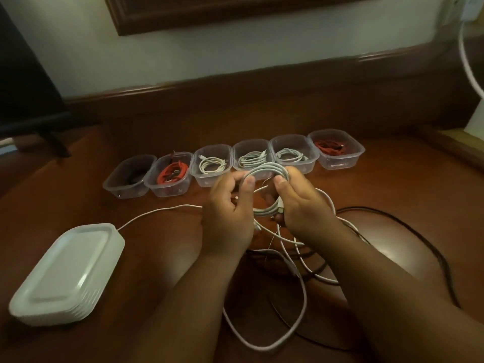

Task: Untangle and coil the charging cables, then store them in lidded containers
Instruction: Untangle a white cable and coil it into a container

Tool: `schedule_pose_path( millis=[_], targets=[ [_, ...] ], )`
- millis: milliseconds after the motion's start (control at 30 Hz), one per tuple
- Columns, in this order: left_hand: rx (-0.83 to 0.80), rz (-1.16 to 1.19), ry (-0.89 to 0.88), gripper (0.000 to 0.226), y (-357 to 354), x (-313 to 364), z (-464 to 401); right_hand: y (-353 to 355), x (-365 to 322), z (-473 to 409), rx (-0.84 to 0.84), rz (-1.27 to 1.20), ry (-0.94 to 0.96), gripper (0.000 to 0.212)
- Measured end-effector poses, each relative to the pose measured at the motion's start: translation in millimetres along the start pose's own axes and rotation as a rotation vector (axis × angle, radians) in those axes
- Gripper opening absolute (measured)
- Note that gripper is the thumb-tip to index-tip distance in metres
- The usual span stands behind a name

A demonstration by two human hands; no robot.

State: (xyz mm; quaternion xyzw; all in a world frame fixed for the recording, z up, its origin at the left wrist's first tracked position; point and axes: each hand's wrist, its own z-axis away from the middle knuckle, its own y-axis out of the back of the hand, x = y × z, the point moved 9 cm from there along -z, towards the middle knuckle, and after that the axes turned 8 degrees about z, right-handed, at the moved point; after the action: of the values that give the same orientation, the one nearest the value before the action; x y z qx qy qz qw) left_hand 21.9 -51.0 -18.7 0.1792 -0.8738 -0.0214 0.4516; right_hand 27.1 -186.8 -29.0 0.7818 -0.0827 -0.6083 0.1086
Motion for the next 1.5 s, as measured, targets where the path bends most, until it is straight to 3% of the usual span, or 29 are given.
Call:
schedule_pose_path(
  millis=[100, 300, 433, 533, 667, 700, 800, 900, 967, 1067, 1133, 1167, 1233, 1367, 1433, 1500],
  targets=[
    [0.005, 0.040, 0.095, 0.014, 2, -10, -3, -1, 0, 1, 0.057, 0.029, 0.084, 0.021],
    [-0.104, 0.736, 0.660, 0.017, -21, -34, 12, -1, 10, -5, 0.069, 0.267, 0.108, 0.016],
    [-0.255, 1.057, 0.838, 0.032, -33, -29, 22, -5, 17, -10, -0.012, 0.554, 0.097, 0.010],
    [-0.300, 1.040, 0.777, 0.036, -31, -21, 21, -6, 18, -13, -0.034, 0.659, 0.091, 0.011],
    [-0.214, 0.717, 0.560, 0.038, -19, -21, 11, -4, 14, -13, -0.029, 0.703, 0.091, 0.012],
    [-0.185, 0.574, 0.467, 0.035, -13, -21, 8, -2, 13, -13, -0.022, 0.710, 0.090, 0.012],
    [-0.104, -0.064, -0.046, 0.024, 6, 1, -1, 5, 15, -13, 0.008, 0.749, 0.073, 0.009],
    [-0.105, -0.265, -0.249, 0.002, 7, 14, 0, 15, 17, -13, 0.036, 0.830, 0.053, 0.009],
    [-0.140, -0.215, -0.147, 0.005, 3, 8, 2, 19, 17, -14, 0.058, 0.894, 0.066, 0.013],
    [-0.193, 0.238, 0.369, 0.011, -5, -19, 5, 26, 13, -15, 0.132, 0.903, 0.130, 0.020],
    [-0.226, 0.467, 0.565, 0.019, -13, -26, 11, 30, 14, -16, 0.137, 0.831, 0.126, 0.018],
    [-0.229, 0.468, 0.555, 0.020, -13, -26, 9, 30, 16, -16, 0.123, 0.743, 0.101, 0.015],
    [-0.222, 0.293, 0.370, 0.021, -6, -15, 2, 28, 18, -13, 0.094, 0.498, 0.026, 0.014],
    [-0.028, 0.004, -0.025, 0.020, 20, 6, -10, 20, 26, -4, 0.012, 0.060, -0.161, 0.026],
    [0.041, 0.047, 0.034, 0.018, 27, 0, -11, 15, 28, -2, -0.004, -0.034, -0.173, 0.026],
    [0.090, 0.229, 0.250, 0.014, 23, -18, -6, 10, 26, -2, 0.007, -0.093, -0.136, 0.026]
  ],
)
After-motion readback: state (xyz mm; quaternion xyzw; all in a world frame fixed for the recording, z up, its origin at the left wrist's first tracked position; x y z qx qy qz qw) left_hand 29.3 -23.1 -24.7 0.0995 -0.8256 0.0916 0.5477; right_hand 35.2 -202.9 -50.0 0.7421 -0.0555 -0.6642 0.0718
